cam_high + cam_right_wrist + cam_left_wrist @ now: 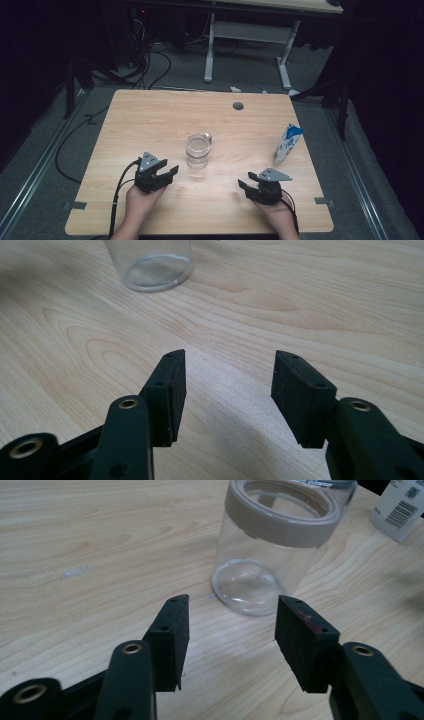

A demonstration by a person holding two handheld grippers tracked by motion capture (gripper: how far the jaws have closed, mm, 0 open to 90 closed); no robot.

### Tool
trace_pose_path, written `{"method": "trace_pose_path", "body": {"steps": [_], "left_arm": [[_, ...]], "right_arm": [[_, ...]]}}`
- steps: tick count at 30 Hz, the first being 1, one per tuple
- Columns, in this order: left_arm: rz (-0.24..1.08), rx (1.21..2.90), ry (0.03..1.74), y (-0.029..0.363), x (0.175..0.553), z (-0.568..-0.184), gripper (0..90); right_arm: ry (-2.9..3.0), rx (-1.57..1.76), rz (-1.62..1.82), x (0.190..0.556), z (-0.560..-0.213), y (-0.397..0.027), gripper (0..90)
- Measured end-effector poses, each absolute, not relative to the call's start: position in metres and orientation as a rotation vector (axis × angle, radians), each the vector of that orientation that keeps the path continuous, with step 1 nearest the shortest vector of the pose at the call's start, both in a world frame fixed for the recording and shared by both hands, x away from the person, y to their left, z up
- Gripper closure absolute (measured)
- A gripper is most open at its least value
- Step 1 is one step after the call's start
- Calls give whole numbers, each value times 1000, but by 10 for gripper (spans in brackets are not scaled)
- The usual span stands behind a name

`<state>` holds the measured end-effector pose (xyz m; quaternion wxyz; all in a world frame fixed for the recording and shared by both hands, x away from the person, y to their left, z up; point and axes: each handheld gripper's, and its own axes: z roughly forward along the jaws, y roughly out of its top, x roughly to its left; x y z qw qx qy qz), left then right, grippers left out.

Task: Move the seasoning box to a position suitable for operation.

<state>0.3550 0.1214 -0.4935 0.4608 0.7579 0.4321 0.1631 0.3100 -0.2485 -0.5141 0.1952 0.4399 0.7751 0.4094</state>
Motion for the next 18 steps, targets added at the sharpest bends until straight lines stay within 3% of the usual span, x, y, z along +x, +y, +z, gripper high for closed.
{"method": "trace_pose_path", "body": {"steps": [18], "left_arm": [[496, 1868, 1069, 104, 396, -474, 521]], "right_arm": [[2176, 1238, 1166, 310, -514, -249, 478]]}}
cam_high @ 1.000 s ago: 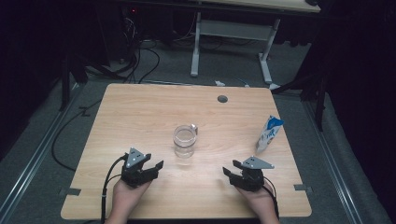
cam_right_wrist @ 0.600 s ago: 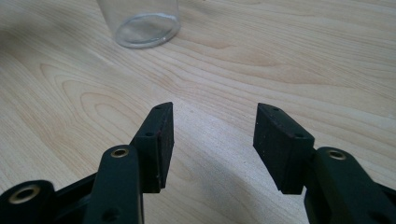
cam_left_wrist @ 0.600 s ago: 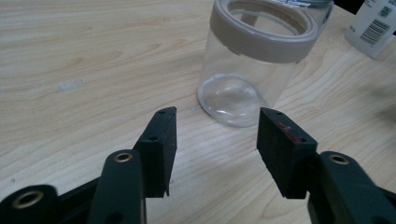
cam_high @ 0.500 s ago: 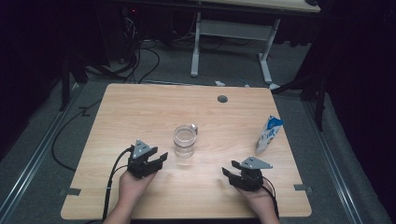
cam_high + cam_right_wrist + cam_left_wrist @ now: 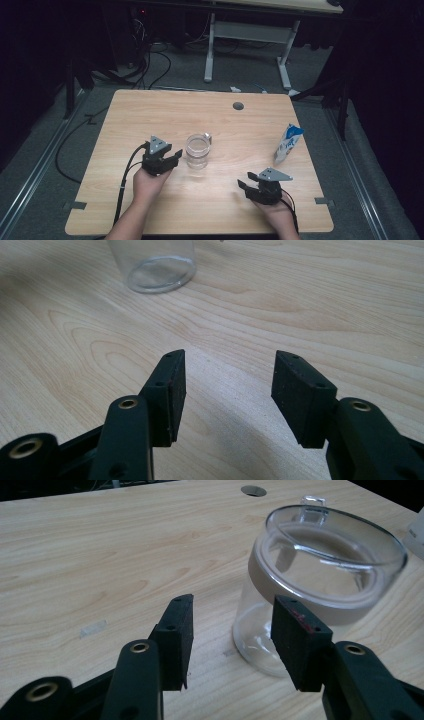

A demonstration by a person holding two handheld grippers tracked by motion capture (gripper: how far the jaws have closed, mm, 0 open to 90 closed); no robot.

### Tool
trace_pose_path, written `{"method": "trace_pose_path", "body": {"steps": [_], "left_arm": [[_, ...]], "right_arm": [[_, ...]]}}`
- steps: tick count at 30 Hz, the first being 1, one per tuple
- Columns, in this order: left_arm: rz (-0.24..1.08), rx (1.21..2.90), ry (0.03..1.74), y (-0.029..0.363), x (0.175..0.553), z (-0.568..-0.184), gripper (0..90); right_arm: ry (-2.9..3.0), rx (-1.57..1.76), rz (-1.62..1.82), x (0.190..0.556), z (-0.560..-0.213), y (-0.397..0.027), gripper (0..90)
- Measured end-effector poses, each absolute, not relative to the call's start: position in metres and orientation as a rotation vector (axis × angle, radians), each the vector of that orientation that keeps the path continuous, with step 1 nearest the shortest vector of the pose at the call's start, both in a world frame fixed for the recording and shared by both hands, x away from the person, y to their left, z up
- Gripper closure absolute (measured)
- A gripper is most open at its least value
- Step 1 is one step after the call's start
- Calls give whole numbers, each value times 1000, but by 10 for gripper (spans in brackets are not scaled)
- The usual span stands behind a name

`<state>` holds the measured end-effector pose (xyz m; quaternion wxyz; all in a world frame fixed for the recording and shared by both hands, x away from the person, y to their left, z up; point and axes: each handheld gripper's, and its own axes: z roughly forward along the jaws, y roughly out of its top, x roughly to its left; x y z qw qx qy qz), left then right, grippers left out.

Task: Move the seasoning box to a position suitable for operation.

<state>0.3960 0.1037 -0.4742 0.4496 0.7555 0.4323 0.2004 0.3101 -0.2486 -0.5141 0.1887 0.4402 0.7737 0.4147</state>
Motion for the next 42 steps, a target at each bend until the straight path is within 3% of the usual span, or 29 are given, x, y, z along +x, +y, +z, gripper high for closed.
{"method": "trace_pose_path", "body": {"steps": [19, 24, 27, 28, 29, 30, 42], "left_arm": [[521, 1861, 1066, 100, 417, -464, 529], [517, 1869, 1078, 99, 433, -468, 613], [498, 1854, 1072, 98, 438, -470, 809], [502, 1846, 1066, 97, 439, -471, 809], [521, 1841, 1055, 95, 439, -471, 883], [523, 1835, 1042, 94, 440, -471, 900], [495, 1844, 986, 79, 441, -479, 900]], "right_arm": [[2179, 1239, 1169, 310, -514, -249, 476], [2173, 1237, 1173, 310, -513, -249, 476], [2176, 1242, 1166, 310, -513, -250, 476], [2175, 1239, 1162, 310, -513, -250, 476], [2174, 1240, 1161, 310, -513, -250, 476], [2175, 1241, 1158, 310, -513, -250, 476], [2189, 1244, 1141, 311, -517, -247, 475]]}}
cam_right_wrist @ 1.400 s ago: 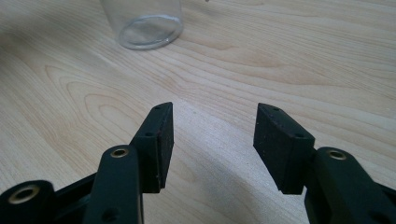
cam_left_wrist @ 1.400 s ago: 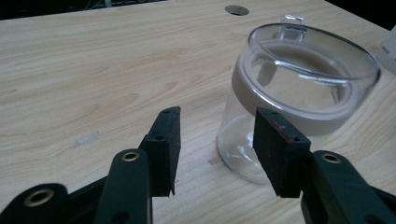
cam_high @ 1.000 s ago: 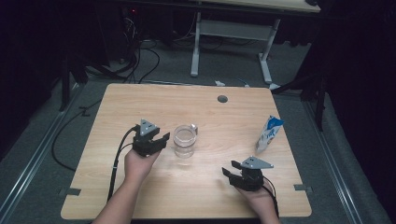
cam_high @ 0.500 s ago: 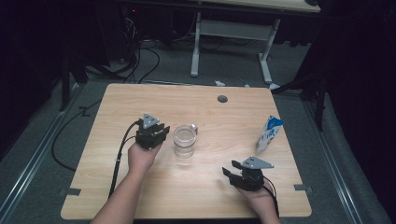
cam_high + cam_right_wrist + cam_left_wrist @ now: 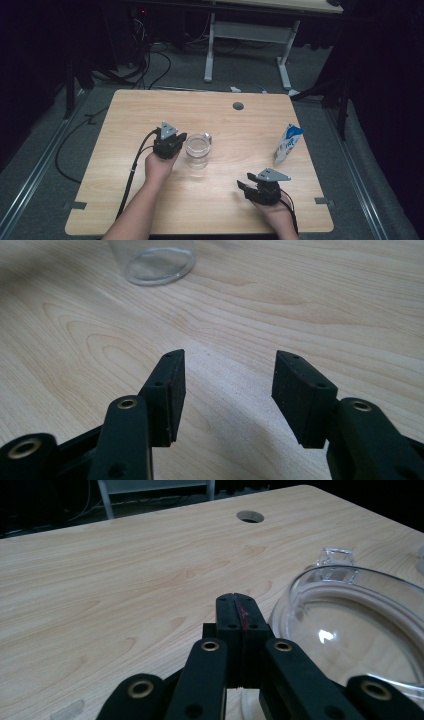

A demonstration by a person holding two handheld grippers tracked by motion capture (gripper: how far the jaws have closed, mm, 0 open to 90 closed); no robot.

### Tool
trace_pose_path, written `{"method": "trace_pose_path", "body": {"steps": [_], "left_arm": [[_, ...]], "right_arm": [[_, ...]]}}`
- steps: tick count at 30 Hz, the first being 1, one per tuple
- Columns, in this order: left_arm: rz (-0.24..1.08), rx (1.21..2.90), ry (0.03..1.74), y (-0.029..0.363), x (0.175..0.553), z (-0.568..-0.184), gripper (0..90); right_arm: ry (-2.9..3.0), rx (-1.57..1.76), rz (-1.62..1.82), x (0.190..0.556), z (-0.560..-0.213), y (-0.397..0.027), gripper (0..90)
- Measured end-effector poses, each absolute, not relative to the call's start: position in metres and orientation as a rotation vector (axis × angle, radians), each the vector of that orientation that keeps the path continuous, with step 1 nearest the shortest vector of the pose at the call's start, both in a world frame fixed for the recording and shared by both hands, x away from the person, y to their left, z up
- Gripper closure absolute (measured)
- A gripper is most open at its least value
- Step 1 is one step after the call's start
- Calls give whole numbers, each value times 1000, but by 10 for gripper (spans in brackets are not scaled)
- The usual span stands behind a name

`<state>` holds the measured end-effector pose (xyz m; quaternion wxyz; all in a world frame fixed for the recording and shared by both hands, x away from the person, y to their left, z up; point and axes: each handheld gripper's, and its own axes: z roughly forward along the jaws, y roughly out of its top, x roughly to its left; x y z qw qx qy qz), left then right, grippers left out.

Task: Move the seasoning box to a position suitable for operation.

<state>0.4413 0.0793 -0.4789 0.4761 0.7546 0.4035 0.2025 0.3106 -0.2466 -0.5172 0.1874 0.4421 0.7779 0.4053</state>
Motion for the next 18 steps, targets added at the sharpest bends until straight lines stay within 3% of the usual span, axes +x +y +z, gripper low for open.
{"method": "trace_pose_path", "body": {"steps": [18], "left_arm": [[472, 1816, 944, 84, 414, -484, 900]], "right_arm": [[2196, 1240, 1128, 311, -519, -244, 471]]}}
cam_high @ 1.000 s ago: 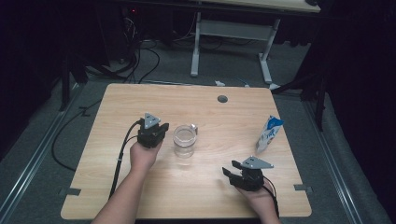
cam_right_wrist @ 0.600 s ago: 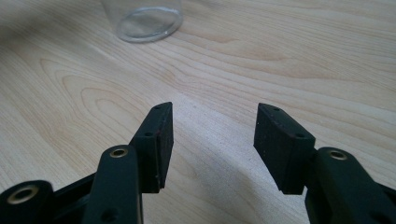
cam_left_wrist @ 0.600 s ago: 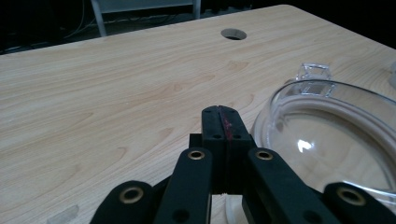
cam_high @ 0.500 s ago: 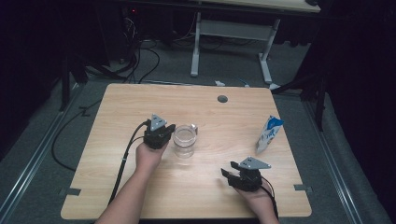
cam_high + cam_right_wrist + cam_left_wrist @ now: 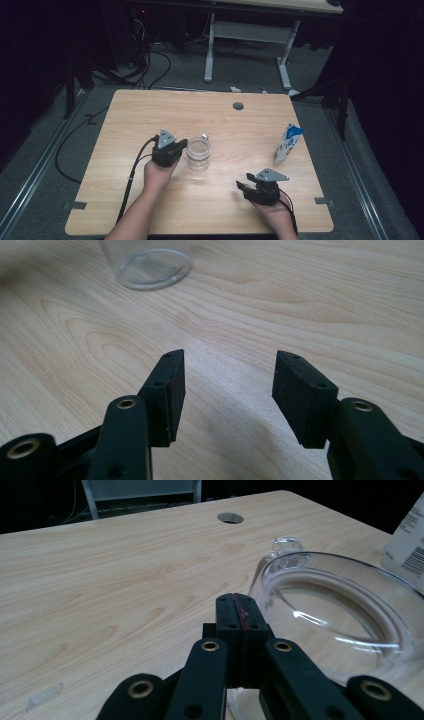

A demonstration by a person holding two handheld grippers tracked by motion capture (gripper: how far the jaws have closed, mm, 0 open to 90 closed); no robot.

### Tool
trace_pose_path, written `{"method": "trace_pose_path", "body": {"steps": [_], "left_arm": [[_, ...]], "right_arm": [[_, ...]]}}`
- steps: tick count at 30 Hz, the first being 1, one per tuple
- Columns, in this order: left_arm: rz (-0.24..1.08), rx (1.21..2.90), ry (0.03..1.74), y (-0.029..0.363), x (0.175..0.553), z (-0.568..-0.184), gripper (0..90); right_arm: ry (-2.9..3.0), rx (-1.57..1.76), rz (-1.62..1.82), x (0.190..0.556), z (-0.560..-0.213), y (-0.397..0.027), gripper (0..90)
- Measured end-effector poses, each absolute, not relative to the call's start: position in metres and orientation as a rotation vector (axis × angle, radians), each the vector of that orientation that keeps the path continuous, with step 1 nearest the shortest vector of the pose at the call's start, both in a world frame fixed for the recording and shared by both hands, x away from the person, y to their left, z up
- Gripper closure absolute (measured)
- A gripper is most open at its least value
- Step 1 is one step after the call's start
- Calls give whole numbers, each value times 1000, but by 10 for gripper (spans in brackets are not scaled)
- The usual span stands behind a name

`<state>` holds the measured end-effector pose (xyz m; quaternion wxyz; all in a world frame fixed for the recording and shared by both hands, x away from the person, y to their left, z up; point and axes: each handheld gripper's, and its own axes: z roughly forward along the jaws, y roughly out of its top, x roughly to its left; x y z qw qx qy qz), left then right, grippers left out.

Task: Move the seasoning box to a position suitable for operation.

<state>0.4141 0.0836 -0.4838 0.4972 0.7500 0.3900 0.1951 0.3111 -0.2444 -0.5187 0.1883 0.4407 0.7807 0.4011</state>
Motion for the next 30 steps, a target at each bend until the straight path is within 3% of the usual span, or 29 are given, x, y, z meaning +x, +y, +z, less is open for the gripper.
{"method": "trace_pose_path", "body": {"steps": [10, 21, 30], "left_arm": [[452, 1803, 934, 82, 387, -484, 900], [477, 1800, 978, 76, 417, -485, 900], [452, 1815, 942, 73, 413, -491, 900]], "right_arm": [[2192, 1237, 1135, 311, -516, -244, 471], [2190, 1226, 1137, 310, -515, -244, 470], [2190, 1235, 1123, 311, -516, -245, 478]]}}
